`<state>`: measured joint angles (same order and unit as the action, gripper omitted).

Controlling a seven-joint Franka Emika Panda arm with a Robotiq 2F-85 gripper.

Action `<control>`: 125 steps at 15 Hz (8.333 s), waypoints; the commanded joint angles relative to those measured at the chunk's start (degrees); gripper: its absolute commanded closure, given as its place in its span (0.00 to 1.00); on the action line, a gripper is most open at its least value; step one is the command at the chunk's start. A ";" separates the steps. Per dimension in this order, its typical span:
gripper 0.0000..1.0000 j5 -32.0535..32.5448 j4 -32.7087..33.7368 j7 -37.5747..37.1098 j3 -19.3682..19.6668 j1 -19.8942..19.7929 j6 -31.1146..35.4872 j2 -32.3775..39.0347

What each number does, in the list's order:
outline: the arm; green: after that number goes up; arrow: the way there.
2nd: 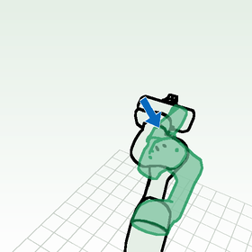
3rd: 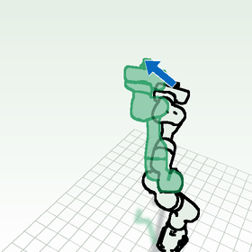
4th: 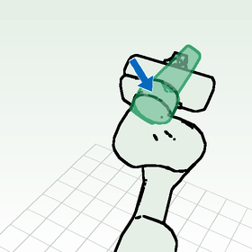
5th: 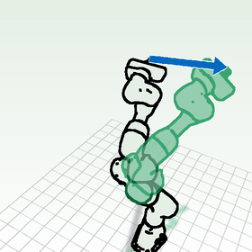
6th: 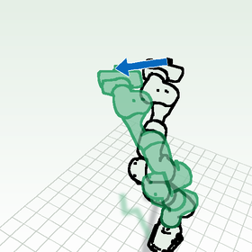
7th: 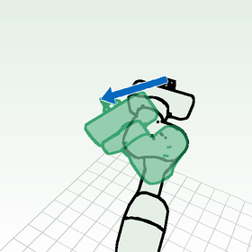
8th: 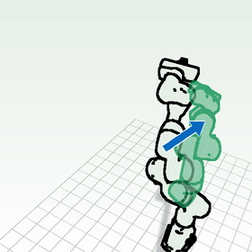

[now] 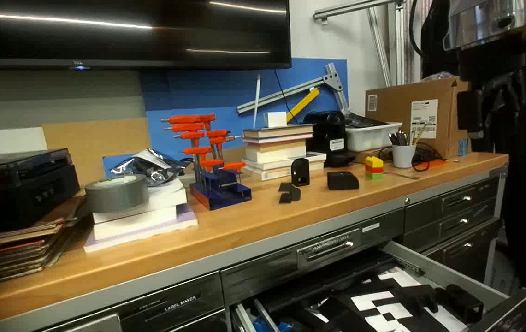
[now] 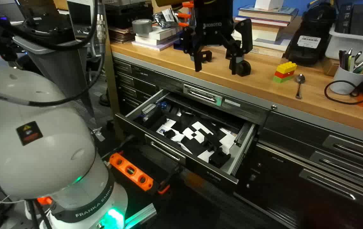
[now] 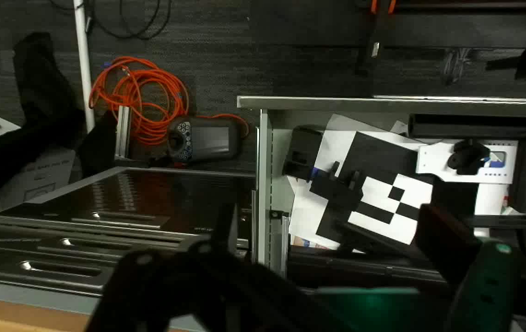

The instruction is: Put the black objects in the drawer and close it

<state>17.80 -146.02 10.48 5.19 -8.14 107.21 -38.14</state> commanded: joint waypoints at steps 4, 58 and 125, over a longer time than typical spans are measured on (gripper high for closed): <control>0.00 0.40 0.87 -0.40 0.65 0.84 -0.26 -0.39; 0.00 -30.63 43.44 -12.01 -1.13 1.66 14.24 54.51; 0.58 -10.57 -0.17 -29.92 -3.29 6.84 39.99 36.22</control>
<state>6.57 -140.28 -17.02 2.21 -0.99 139.30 -0.80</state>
